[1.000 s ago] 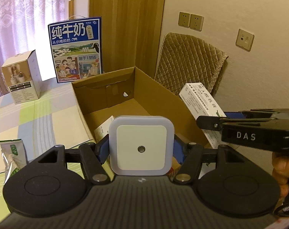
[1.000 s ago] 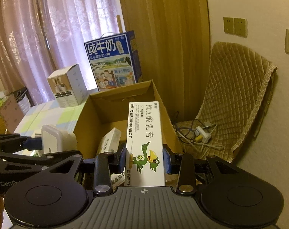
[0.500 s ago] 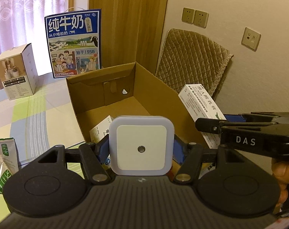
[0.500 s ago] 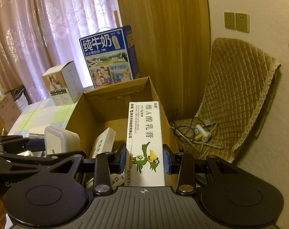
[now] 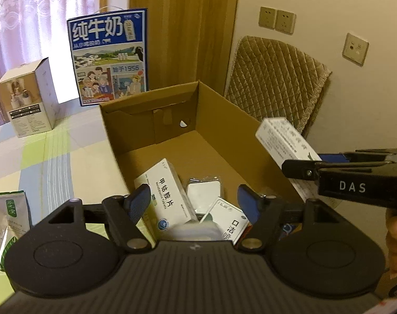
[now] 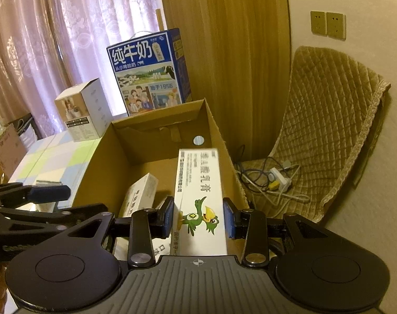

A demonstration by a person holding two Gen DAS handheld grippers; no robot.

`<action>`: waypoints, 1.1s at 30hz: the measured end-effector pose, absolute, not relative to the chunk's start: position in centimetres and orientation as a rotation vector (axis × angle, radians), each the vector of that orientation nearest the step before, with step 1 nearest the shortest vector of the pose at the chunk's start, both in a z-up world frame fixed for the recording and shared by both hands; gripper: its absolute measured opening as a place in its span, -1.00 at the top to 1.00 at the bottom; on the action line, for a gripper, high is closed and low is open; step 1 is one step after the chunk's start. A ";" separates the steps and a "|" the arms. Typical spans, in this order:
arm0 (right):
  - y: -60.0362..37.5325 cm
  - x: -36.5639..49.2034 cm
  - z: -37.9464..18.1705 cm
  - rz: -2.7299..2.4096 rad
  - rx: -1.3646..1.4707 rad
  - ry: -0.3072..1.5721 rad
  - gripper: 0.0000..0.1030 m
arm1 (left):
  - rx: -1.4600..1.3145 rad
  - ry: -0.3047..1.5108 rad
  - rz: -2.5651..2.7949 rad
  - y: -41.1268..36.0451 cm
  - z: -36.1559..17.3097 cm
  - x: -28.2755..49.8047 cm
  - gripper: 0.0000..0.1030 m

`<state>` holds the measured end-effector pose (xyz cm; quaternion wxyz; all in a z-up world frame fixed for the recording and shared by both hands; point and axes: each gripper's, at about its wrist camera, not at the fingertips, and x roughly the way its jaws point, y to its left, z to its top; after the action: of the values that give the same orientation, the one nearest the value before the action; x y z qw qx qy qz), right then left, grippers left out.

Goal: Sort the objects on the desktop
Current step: 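Open the left tool to drop the night light while the right tool drops the ointment box, then move both tools back over the table toward the silver tea bag and white spoon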

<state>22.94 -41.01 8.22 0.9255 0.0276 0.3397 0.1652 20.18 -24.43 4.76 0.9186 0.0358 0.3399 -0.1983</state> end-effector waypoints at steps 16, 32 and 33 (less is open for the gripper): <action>-38.8 23.9 9.6 0.384 0.067 0.635 -0.16 | 0.030 0.684 -0.363 -21.4 5.4 18.6 -0.34; -38.4 19.4 10.5 0.386 0.079 0.643 -0.29 | 0.005 0.691 -0.317 -18.4 5.5 15.6 -0.47; -38.1 19.0 10.7 0.390 0.079 0.641 -0.32 | 0.005 0.691 -0.313 -18.2 5.6 15.3 -0.47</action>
<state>19.03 -38.14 10.67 0.9297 0.0385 0.3127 0.1906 15.26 -18.18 5.65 0.9289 0.0025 0.3373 -0.1526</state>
